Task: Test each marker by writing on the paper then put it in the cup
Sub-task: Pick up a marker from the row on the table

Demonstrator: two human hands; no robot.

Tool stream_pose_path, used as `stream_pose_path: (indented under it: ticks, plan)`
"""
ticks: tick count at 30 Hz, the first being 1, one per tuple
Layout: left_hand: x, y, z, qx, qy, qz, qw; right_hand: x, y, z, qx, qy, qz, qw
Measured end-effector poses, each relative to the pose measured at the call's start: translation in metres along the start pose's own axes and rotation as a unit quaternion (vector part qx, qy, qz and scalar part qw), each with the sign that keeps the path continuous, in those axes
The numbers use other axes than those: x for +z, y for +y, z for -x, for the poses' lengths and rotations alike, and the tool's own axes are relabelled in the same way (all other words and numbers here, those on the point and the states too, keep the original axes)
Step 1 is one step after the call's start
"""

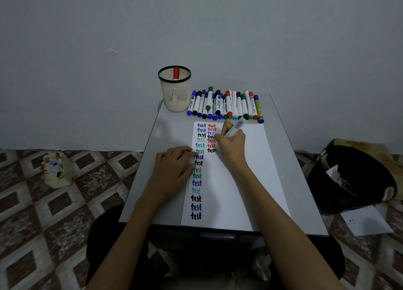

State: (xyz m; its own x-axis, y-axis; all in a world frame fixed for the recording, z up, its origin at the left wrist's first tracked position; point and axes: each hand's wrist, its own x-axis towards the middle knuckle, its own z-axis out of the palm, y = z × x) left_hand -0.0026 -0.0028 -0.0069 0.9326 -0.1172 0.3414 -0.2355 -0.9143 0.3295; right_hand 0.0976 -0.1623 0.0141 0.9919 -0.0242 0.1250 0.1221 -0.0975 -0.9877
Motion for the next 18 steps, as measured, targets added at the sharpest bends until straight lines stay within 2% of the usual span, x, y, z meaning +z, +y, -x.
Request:
stream_pose_path:
  ticks: [13,18]
  plan:
    - [-0.004,0.003,0.0,-0.012,0.031,0.083,0.996,-0.001,-0.001,-0.002,0.019,-0.02,-0.019,0.999]
    - [-0.006,-0.001,0.002,-0.054,0.075,0.196,0.976,-0.008,-0.01,-0.001,0.03,0.033,-0.126,0.991]
